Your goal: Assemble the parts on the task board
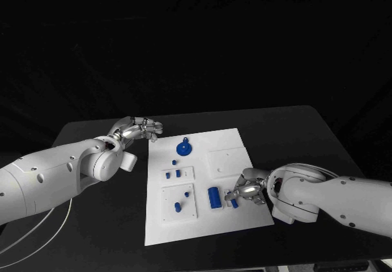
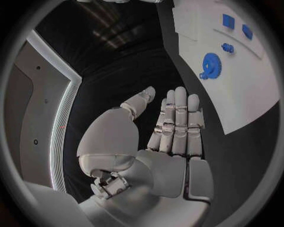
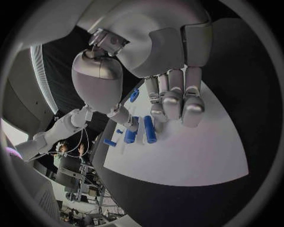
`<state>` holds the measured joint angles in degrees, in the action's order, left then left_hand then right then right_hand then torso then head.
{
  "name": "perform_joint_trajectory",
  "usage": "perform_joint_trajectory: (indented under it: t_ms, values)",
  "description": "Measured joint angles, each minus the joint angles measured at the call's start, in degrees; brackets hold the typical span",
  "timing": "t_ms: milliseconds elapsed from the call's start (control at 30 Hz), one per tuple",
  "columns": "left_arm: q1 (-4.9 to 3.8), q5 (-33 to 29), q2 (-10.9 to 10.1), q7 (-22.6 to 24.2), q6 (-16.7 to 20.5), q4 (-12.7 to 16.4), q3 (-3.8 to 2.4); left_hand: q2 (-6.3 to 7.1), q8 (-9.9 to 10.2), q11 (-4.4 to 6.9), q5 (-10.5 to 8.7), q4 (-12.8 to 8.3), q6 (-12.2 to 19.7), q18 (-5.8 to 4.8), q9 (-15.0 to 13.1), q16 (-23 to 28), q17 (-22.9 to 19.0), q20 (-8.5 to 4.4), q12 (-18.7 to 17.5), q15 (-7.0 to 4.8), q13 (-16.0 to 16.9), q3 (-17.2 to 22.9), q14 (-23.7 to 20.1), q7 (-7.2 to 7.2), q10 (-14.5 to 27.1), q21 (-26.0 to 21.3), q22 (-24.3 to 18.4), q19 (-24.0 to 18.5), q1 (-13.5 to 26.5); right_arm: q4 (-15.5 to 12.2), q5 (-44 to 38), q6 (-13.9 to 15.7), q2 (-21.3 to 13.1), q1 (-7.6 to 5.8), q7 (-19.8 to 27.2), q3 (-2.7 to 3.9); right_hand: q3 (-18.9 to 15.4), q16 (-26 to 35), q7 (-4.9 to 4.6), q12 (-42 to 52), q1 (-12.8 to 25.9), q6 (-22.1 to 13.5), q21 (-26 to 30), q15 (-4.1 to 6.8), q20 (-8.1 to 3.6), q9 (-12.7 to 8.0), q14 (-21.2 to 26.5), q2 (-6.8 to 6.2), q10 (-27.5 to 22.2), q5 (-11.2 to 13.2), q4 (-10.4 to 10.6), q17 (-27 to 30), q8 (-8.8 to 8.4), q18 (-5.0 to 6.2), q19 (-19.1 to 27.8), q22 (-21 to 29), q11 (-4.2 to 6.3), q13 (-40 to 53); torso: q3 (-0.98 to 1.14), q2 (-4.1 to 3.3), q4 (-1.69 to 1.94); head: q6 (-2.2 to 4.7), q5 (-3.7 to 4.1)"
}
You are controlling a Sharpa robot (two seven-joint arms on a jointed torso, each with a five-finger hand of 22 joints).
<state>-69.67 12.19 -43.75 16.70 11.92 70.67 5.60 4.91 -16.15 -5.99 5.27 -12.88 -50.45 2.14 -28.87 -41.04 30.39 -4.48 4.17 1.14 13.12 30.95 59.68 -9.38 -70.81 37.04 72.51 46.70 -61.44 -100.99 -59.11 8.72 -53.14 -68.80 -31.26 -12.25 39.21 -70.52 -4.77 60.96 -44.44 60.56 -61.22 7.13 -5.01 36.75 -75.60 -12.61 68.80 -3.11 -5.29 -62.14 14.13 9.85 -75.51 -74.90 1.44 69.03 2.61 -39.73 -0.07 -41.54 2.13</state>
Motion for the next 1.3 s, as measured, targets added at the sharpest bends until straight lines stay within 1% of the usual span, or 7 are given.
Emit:
perform_joint_trajectory:
  t_ms: [167, 400, 467, 600, 700, 1100, 1300]
  values:
    - [0.00, 0.0, 0.0, 0.0, 0.0, 0.0, 0.00, 0.00, 0.0, 0.00, 0.00, 0.0, 0.0, -0.02, 0.0, 0.2, 0.1, 0.00, 0.0, 0.00, 0.0, 0.0, 0.0, 0.00, 0.0, 0.0, 0.0, 0.0, 0.0, 0.0, 0.0, -0.2, 0.1, 0.00, 0.0, 0.00, 0.0, 0.0, 0.01, 0.0, 0.0, 0.0, 0.0, -0.01, 0.01, 0.1, 0.0, 0.00, 0.0, 0.0, 0.0, 0.0, 0.00, 0.00, 0.0, 0.0, 0.00, 0.0, -0.02, 0.00, 0.00, -0.01, 0.09]
    - [0.00, 0.0, 0.0, 0.0, 0.0, 0.0, 0.00, 0.00, 0.0, 0.00, 0.00, 0.0, 0.0, -0.09, 0.0, 0.2, 0.1, 0.00, 0.0, 0.00, 0.0, 0.0, 0.0, 0.00, 0.0, 0.0, 0.0, 0.0, 0.0, 0.1, 0.1, -0.2, 0.2, 0.00, 0.0, 0.00, 2.7, 0.0, 0.08, 0.0, -4.3, 0.1, 0.0, -0.02, -0.30, 0.1, 0.0, 4.33, 0.0, 0.0, -2.1, 0.0, 0.00, -0.04, 0.3, 0.0, 0.00, 0.0, -0.06, -0.01, 0.04, -0.01, 0.12]
    - [0.00, 0.0, 0.0, 0.0, 0.0, 0.0, 0.00, 0.00, 0.0, 0.00, 0.00, 0.0, 0.0, -0.11, 0.0, 0.2, 0.1, 0.00, 0.0, 0.00, 0.0, 0.0, 0.0, 0.00, 0.0, 0.0, 0.0, 0.0, 0.0, 0.2, 0.1, -0.2, 0.2, 0.00, 0.0, 0.00, 4.6, 0.0, 0.08, 0.0, -5.2, 0.1, 0.0, -0.08, -0.30, 0.0, 0.1, 6.45, 0.0, 0.0, -3.5, 0.0, 0.00, -0.04, 0.3, 0.0, 0.00, 0.0, -0.09, -0.02, 0.05, -0.03, 0.09]
    - [0.00, 0.0, 0.0, 0.0, 0.0, 0.0, 0.00, 0.00, 0.0, 0.00, 0.00, 0.0, 0.0, -0.38, 0.0, 0.2, 0.1, 0.00, 0.0, 0.00, 0.0, 0.0, 0.0, 0.00, 0.0, 0.0, 0.0, 0.0, 0.0, 0.2, 0.1, -0.2, 0.3, -0.03, 0.2, 0.04, 7.6, 0.0, 0.13, 0.0, -4.6, 0.6, 0.0, -0.10, -0.02, -0.4, 0.1, 7.77, 0.0, -0.9, -5.2, 0.0, -0.01, -0.04, 0.6, 0.0, 0.00, -0.1, -0.08, -0.02, 0.05, -0.05, 0.03]
    - [0.00, 0.0, 0.0, 0.0, 0.0, 0.0, 0.00, 0.00, 0.0, 0.00, 0.00, 0.1, 0.0, -0.38, 0.0, 0.2, 0.1, 0.00, 0.0, 0.00, 0.0, 0.1, 0.0, 0.00, 0.0, 0.0, 0.0, 0.0, 0.0, 0.2, 0.1, -0.2, 0.3, -0.06, 0.3, 0.05, 8.9, 0.0, -0.05, 0.0, -4.3, 0.8, 0.0, -0.11, -0.02, -0.7, 0.1, 8.27, 0.0, -0.9, -5.7, 0.0, -0.22, -0.05, 0.6, 0.0, 0.00, -0.2, -0.08, -0.02, 0.05, -0.05, -0.04]
    - [0.00, 0.0, 0.0, 0.0, 0.0, 0.0, 0.00, 0.00, 0.0, 0.00, 0.00, 0.2, 0.0, -0.40, 0.0, 0.2, 0.1, 0.00, 0.0, 0.00, 0.0, 0.2, 0.0, 0.00, 0.0, 0.0, 0.0, 0.0, 0.0, -0.1, 0.1, 0.1, 0.2, -0.02, 0.7, 0.02, 9.1, 0.0, 0.17, 0.0, -4.2, 1.0, 0.0, -0.01, 0.13, -0.7, 0.0, 9.10, 0.0, -0.9, -6.0, 0.0, -0.25, -0.06, 0.7, 0.0, -0.01, -0.2, -0.02, -0.02, 0.04, -0.10, -0.16]
    - [0.00, 0.0, 0.0, -0.1, 0.0, -0.1, 0.00, 0.00, 0.0, 0.00, 0.00, 0.2, 0.0, -0.41, 0.0, 0.2, 0.2, 0.00, 0.0, 0.00, 0.0, 0.2, 0.0, 0.00, 0.0, 0.0, 0.1, 0.0, 0.0, -0.1, 0.9, 0.4, 0.3, 0.00, 0.7, 0.26, 9.1, 0.0, 0.26, 0.0, -3.6, 1.2, -0.2, -0.01, 0.31, -0.9, 0.0, 9.69, 0.0, -2.0, -6.2, 0.0, -0.25, -0.06, 0.5, 0.0, -0.01, -0.2, -0.02, -0.02, 0.04, -0.09, -0.20]
